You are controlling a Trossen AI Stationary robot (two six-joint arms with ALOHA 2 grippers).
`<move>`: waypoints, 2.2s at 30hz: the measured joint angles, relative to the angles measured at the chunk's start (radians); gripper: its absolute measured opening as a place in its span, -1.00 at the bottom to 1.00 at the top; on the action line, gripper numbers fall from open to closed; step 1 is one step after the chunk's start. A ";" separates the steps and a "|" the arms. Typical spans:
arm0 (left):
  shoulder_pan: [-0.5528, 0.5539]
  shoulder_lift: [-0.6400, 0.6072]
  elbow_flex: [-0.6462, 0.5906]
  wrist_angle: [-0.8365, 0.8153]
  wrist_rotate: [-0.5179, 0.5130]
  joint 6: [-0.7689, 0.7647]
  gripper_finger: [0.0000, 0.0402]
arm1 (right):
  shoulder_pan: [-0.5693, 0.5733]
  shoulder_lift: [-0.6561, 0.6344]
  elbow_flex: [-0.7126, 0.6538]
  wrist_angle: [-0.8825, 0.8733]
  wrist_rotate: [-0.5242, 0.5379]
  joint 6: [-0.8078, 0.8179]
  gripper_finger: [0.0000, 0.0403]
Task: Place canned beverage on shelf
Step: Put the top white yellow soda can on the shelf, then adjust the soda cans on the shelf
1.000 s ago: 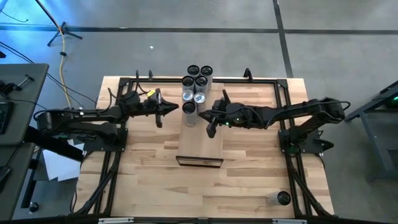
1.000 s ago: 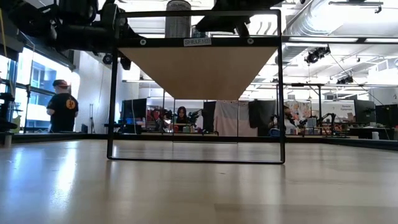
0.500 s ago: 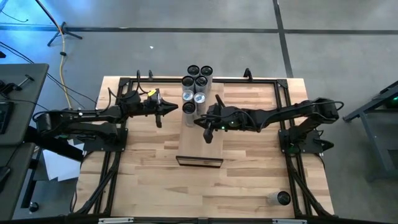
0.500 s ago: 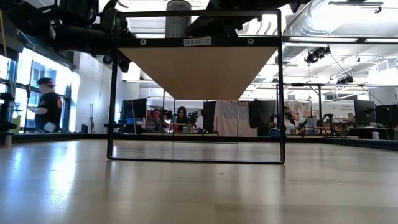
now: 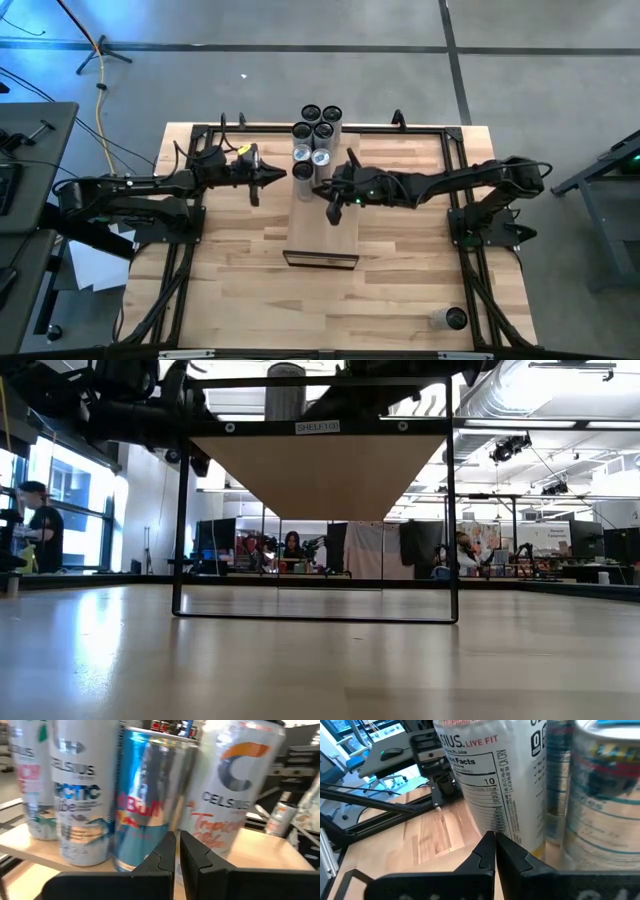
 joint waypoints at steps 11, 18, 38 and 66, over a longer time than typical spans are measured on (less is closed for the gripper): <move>0.000 0.000 0.000 -0.001 0.020 -0.008 -1.00 | -0.029 0.000 -0.002 0.024 -0.008 0.003 -1.00; 0.001 0.000 0.000 -0.013 0.020 0.001 -1.00 | -0.018 0.000 -0.002 0.041 -0.016 0.037 -1.00; 0.002 0.000 -0.001 -0.050 -0.021 0.020 -1.00 | 0.055 0.181 0.161 0.099 0.012 0.032 -1.00; 0.106 -0.076 -0.001 -0.096 -0.154 0.114 -1.00 | 0.119 0.028 0.260 -0.351 0.145 -0.023 -1.00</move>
